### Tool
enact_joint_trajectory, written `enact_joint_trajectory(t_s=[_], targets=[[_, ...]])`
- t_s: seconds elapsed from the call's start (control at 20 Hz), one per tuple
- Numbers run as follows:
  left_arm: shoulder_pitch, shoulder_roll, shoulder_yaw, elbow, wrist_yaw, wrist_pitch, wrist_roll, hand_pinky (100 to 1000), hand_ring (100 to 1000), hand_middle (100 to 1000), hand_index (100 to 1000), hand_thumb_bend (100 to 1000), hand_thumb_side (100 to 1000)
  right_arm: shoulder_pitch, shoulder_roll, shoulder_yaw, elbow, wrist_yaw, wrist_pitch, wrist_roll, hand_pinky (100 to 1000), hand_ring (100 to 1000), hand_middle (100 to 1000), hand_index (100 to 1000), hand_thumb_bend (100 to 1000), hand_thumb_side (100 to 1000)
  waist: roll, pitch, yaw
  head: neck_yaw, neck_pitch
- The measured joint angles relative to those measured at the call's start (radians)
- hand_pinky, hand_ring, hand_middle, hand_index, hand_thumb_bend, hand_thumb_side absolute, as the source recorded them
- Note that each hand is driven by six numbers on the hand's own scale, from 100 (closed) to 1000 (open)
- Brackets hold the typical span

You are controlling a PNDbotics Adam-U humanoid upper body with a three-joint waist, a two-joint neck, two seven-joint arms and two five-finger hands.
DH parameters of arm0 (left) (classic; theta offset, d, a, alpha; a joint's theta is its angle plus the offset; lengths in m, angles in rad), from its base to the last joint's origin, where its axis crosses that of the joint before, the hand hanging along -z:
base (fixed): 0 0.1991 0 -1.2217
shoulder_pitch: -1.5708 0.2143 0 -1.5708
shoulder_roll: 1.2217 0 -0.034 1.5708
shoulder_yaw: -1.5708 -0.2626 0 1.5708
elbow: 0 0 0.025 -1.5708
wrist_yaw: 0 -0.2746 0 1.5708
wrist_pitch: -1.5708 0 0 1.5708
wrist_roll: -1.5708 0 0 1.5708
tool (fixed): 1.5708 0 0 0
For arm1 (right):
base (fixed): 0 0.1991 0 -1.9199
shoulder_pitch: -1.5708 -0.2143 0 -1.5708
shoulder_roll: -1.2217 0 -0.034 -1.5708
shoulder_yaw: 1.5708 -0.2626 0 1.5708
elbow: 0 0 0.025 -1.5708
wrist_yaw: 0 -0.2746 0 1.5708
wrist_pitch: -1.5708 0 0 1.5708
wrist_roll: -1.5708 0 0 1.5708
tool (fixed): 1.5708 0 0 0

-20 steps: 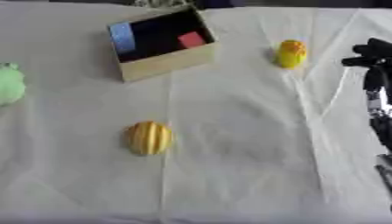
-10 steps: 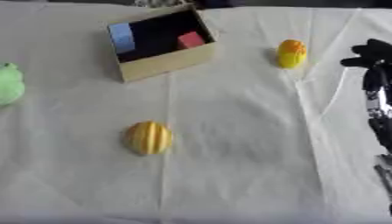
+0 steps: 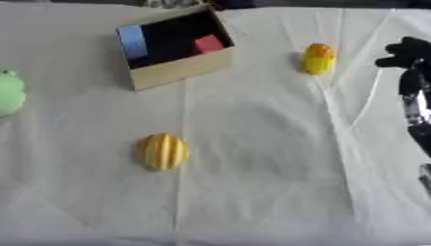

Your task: Pick up objects on the table and place them in the box.

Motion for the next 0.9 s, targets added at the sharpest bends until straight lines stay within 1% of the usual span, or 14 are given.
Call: enact_joint_trajectory(t_s=[0.2,0.25,0.3,0.45,0.55,0.75,0.85,0.9], targets=[[0.0,0.0,0.0,0.0,0.0,0.0,-0.001,793,741,578,815,100,585,-0.007,-0.096,-0.008,0.0,0.011,0.043,-0.037,937,730,761,867,100,603,0.0,0.0,0.0,-0.001,0.0],[0.0,0.0,0.0,0.0,0.0,0.001,-0.001,793,741,578,815,100,585,-0.007,-0.119,-0.01,0.0,0.015,0.056,-0.045,933,735,763,869,100,573,0.0,0.0,0.0,-0.001,0.0],[0.0,0.001,0.0,0.0,0.0,0.001,-0.001,793,741,578,815,100,585,-0.01,-0.143,-0.011,0.0,0.021,0.07,-0.051,931,740,769,872,100,606,0.0,0.0,0.0,-0.001,0.0],[0.0,0.001,0.0,0.0,0.0,0.001,-0.002,794,742,578,815,100,584,-0.018,-0.218,-0.011,0.001,0.044,0.114,-0.057,919,755,780,876,100,607,0.0,0.0,0.0,-0.001,0.0],[0.0,0.001,-0.001,0.0,0.0,0.001,-0.002,794,742,578,815,100,584,-0.04,-0.266,-0.007,0.016,0.064,0.145,-0.053,910,763,787,879,100,607,0.0,0.0,0.001,-0.001,0.0],[0.0,0.002,-0.001,0.0,0.0,0.001,-0.004,793,742,578,815,100,584,-0.099,-0.344,0.011,0.087,0.113,0.204,-0.021,904,782,804,885,100,609,0.0,0.0,0.002,-0.002,0.0],[0.0,0.006,-0.003,0.0,0.001,0.001,-0.006,793,742,578,815,100,584,-0.13,-0.366,0.026,0.117,0.142,0.234,0.003,902,792,812,891,100,576,0.0,0.0,0.004,-0.003,0.0],[-0.001,0.009,-0.004,0.0,0.001,0.001,-0.007,793,742,578,815,100,584,-0.141,-0.373,0.034,0.125,0.157,0.249,0.018,901,800,818,895,100,542,-0.002,0.0,0.005,-0.003,0.0]])
